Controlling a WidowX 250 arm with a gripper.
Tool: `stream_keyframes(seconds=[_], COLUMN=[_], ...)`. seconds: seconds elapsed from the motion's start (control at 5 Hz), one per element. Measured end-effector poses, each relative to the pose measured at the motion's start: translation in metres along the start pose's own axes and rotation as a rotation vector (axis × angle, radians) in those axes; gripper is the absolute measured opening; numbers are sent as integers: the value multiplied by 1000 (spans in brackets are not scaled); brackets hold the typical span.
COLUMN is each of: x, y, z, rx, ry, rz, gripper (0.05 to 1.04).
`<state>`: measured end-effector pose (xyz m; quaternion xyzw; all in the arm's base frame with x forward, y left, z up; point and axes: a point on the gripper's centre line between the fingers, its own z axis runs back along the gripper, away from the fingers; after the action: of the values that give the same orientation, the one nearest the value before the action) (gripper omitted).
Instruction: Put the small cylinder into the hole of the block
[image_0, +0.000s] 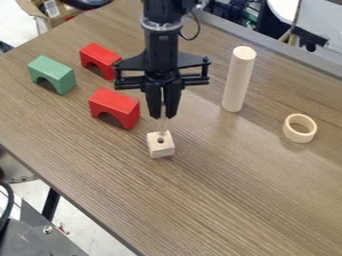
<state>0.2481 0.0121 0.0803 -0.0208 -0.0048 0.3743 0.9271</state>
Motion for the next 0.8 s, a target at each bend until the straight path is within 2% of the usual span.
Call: stream_keyframes(seconds=[0.2,0.8], x=[0,6], y=[1,5], z=[-8,-16], rx=[8,17], ry=[9,-4], rz=[3,19], gripper=[112,112])
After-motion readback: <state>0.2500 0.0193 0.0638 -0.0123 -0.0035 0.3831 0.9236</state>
